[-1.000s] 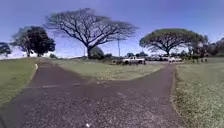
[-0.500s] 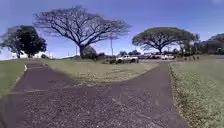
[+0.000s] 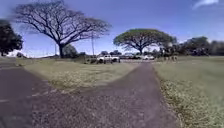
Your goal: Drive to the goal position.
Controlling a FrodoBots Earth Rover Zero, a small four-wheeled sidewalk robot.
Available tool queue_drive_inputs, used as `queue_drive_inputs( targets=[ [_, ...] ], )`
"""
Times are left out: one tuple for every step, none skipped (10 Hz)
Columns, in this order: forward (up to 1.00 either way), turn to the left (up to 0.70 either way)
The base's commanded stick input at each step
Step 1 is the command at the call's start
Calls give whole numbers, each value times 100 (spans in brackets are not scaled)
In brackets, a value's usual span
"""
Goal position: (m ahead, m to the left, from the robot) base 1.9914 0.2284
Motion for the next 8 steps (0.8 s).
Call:
queue_drive_inputs(
  targets=[
    [5,0],
    [6,0],
    [6,0],
    [6,0],
    [13,0],
    [21,0],
    [25,0],
    [100,0]
  ],
)
